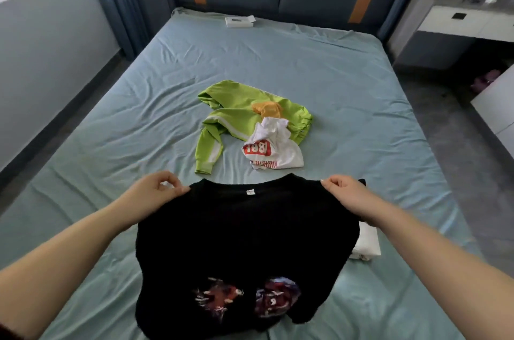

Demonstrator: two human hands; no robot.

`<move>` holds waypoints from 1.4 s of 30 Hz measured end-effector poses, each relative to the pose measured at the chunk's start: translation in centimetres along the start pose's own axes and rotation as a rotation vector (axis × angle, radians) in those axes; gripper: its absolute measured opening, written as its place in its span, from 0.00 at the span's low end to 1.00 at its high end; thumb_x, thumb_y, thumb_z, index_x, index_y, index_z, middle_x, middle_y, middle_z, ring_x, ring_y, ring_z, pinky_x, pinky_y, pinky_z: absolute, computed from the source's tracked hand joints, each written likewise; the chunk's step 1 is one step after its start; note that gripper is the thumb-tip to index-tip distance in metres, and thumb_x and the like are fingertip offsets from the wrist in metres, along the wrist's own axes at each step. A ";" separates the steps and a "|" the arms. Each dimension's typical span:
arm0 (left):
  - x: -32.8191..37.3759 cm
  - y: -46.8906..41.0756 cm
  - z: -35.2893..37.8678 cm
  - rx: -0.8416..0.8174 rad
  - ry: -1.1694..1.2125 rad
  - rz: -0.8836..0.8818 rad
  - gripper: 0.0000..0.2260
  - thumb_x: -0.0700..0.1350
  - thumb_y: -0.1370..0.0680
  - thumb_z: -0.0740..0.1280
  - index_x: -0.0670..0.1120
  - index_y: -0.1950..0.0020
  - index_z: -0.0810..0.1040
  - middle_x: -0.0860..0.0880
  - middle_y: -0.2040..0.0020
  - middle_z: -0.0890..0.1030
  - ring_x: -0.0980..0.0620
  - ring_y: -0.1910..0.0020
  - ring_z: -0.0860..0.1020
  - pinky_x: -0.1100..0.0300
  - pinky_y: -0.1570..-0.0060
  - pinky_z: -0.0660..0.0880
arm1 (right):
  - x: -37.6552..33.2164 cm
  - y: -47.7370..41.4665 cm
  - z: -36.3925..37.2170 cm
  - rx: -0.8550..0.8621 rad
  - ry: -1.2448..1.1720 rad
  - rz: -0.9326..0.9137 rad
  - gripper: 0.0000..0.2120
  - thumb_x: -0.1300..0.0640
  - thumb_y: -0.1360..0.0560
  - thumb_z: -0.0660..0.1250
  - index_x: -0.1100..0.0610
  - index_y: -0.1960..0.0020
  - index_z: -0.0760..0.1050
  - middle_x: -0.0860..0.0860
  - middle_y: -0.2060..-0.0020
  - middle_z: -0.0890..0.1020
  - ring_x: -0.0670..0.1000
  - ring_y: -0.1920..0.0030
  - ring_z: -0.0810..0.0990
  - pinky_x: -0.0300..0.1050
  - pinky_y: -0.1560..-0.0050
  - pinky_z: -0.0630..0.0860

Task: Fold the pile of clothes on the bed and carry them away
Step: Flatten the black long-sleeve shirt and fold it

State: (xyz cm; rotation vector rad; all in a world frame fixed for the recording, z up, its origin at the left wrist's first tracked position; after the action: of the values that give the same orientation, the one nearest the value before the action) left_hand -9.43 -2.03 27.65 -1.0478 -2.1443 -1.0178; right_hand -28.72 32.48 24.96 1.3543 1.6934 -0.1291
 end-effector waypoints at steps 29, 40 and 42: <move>-23.4 -36.5 17.3 0.401 0.151 -0.291 0.04 0.43 0.19 0.62 0.47 0.50 0.76 0.43 0.51 0.80 0.48 0.67 0.80 0.55 0.57 0.76 | 17.8 -36.7 18.9 0.296 -0.147 0.209 0.08 0.57 0.19 0.53 0.55 0.50 0.71 0.52 0.55 0.84 0.55 0.51 0.83 0.54 0.44 0.77; -20.6 -31.1 24.7 0.102 -0.588 0.058 0.38 0.65 0.24 0.57 0.62 0.24 0.34 0.46 0.21 0.36 0.41 0.23 0.36 0.39 0.30 0.34 | 13.0 -30.2 25.9 0.078 0.625 -0.223 0.32 0.42 0.20 0.50 0.43 0.24 0.35 0.54 0.22 0.45 0.57 0.22 0.43 0.58 0.25 0.42; -23.6 -27.5 27.1 0.028 -0.660 0.061 0.41 0.76 0.30 0.51 0.66 0.27 0.29 0.50 0.24 0.28 0.43 0.26 0.28 0.37 0.34 0.28 | 14.9 -26.1 29.8 -0.036 0.757 -0.225 0.35 0.32 0.24 0.44 0.39 0.27 0.28 0.51 0.24 0.32 0.56 0.24 0.31 0.60 0.30 0.28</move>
State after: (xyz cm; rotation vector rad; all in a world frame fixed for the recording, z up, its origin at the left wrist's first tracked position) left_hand -22.74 -1.14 -15.60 -1.5884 -2.5941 -0.6608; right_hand -31.78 15.55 -13.73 1.2573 2.4579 0.3281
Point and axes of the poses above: each hand's wrist, its own y-axis away from the middle knuckle, its own z-axis out of the palm, x = y × z, the point moved 5 cm from there along -y, towards the middle knuckle
